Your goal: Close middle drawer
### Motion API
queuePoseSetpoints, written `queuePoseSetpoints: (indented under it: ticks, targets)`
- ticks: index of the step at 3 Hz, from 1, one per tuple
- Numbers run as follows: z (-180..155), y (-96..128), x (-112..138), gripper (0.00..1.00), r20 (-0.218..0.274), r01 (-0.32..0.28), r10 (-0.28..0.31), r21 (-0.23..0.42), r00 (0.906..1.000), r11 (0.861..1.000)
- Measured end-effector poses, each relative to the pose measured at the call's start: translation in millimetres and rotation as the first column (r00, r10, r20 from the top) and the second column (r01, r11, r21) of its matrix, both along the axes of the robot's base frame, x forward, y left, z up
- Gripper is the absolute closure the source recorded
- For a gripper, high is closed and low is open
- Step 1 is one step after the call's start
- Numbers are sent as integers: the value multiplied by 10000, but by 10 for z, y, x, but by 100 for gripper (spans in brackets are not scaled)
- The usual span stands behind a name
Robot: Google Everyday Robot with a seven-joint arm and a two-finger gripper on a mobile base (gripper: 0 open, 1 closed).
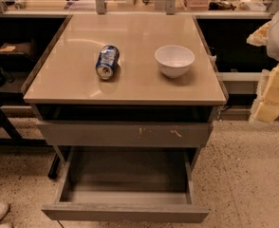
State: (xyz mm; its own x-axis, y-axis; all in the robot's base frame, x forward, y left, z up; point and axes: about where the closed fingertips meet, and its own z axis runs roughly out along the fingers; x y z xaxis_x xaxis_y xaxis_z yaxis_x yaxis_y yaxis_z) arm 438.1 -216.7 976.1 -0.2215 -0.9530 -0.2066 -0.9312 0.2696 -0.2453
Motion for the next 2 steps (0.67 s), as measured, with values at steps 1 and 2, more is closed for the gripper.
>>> queuePoseSetpoints:
  ticks: [1, 2]
  targets:
    - [0, 0, 0, 0, 0, 0, 0, 0, 10000, 10000]
    - [0, 0, 0, 17, 0, 0, 0, 0, 10000, 10000]
